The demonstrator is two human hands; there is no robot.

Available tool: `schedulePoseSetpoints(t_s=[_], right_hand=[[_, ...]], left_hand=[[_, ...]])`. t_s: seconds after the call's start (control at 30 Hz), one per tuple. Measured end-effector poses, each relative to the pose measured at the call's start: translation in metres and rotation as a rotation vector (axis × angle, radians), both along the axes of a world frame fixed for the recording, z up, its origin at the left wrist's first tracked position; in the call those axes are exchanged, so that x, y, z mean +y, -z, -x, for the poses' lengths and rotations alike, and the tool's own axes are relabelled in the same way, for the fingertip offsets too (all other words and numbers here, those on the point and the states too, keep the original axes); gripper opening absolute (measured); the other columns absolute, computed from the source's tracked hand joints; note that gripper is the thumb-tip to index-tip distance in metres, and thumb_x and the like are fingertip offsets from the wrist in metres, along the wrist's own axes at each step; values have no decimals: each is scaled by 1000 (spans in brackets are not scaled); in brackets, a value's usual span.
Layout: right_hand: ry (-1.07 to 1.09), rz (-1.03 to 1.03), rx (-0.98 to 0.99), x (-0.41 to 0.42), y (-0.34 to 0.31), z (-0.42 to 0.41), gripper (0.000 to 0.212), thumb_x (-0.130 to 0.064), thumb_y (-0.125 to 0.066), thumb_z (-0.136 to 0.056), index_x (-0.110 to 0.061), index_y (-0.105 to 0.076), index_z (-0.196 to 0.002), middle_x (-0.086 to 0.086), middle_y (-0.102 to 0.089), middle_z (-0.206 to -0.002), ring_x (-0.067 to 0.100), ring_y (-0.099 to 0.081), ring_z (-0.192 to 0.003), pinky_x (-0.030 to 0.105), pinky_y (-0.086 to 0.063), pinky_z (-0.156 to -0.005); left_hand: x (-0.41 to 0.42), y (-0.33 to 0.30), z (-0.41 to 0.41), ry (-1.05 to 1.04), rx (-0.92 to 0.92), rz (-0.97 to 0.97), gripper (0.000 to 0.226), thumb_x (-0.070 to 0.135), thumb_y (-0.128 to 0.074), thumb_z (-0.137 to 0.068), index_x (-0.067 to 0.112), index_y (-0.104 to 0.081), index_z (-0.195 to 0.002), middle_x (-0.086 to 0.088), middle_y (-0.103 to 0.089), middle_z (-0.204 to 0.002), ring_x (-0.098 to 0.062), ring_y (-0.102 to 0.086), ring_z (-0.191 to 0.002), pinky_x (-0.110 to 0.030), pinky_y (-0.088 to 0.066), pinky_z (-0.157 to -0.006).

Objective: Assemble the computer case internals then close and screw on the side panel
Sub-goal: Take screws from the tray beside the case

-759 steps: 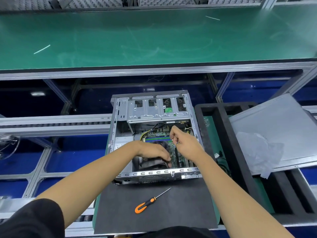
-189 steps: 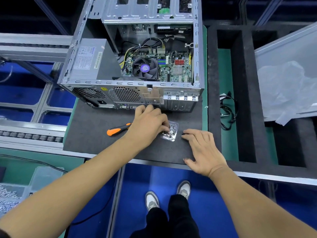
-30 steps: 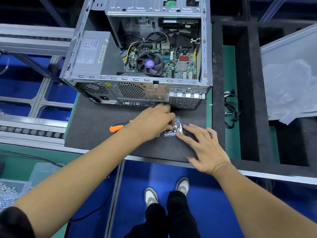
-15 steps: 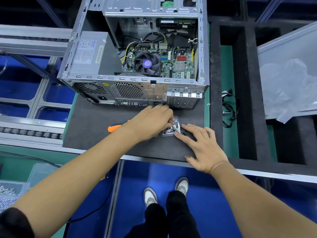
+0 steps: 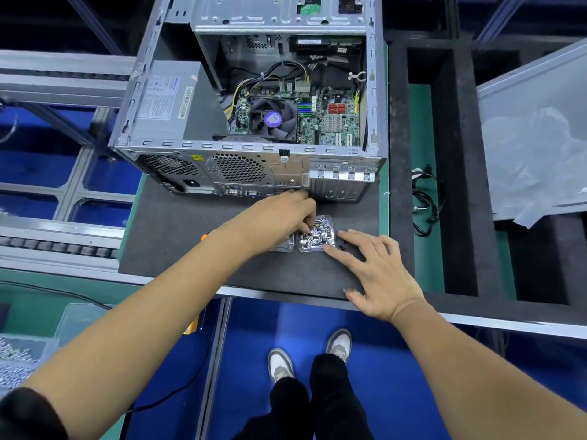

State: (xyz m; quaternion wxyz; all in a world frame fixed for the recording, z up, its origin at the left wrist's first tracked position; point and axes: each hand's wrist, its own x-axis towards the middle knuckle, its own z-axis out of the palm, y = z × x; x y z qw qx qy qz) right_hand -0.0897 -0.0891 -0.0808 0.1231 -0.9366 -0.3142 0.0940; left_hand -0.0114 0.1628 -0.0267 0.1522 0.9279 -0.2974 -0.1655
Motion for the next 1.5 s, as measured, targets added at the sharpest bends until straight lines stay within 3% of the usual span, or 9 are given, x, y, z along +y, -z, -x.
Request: schedulePoseSetpoints(t_s=[0.1, 0.23, 0.43, 0.63, 0.87, 1.13, 1.23, 1.33, 1.5], right_hand=[[1, 0, -1, 0, 1, 0, 85, -46, -58, -70, -32, -39, -153, 8, -41, -153, 28, -39, -141, 50, -27, -107], [1, 0, -8, 0, 1, 0, 85, -46, -59, -71, -32, -40, -152, 8, -40, -153, 28, -39, -140, 49, -25, -107], [-2, 4, -21, -1, 1, 0, 85, -46, -59, -71, -31, -41, -153, 8, -40, -153, 28, -40, -140, 49, -25, -107], [2, 3, -36, 0, 0, 0, 85, -46, -59, -71, -30, -40, -152, 8, -42, -152, 28, -41, -138, 50, -27, -106], [-2, 4, -38, 0, 0, 0, 84, -46, -58, -71, -30, -42, -152, 8, -41, -152, 27, -41, -138, 50, -28, -106], [-5, -2, -40, 0, -1, 0, 84, -47, -57, -72, -30, -40, -153, 8, -40, -152, 27, -40, -138, 49, -26, -106], [0, -41, -54, 0, 1, 0, 83, -45, -57, -72, -30, -39, -152, 10, -40, -151, 28, -39, -137, 50, -27, -107], [63, -150, -68, 0, 5, 3, 78, -43, -58, -71, -23, -42, -144, 15, -42, -144, 33, -40, -130, 51, -30, -108], [139, -207, -155, -2, 11, 7, 62, -46, -55, -69, -10, -42, -117, 10, -37, -127, 32, -39, -109, 47, -28, -101]], left_hand=[[2, 2, 3, -15, -7, 23, 13, 17, -69, -94, 22, -59, -101, 6, -53, -103, -10, -51, -98, -38, -51, -75], [1, 2, 3, 33, 58, 6, 23, 37, -76, -87, 27, -64, -104, 9, -51, -105, -8, -45, -102, -27, -33, -72], [-1, -2, 4, 48, 112, -22, 19, 36, -77, -86, 29, -69, -102, 7, -52, -105, -12, -48, -105, -34, -44, -79], [0, -4, 2, -10, 164, -40, 19, 39, -77, -87, 26, -72, -100, 8, -49, -101, -11, -49, -104, -33, -45, -78], [2, -3, 1, 114, 85, -46, 21, 37, -62, -99, 19, -69, -107, 1, -57, -105, -19, -51, -104, -40, -47, -88], [6, -1, 2, 46, 49, 122, 15, 35, -61, -99, 22, -66, -101, 8, -62, -99, -13, -56, -92, -36, -48, -83], [-1, -3, 1, 34, -1, 89, 12, 35, -60, -99, 24, -63, -102, 9, -64, -99, -15, -60, -90, -31, -42, -74], [-12, -7, 1, 100, -67, 37, 8, 34, -61, -99, 26, -61, -101, 11, -66, -96, -16, -60, -84, -26, -25, -69], [-34, -21, -6, 121, -22, 38, 10, 22, -67, -88, 27, -61, -95, 13, -62, -88, -18, -59, -78, -31, -37, -64]])
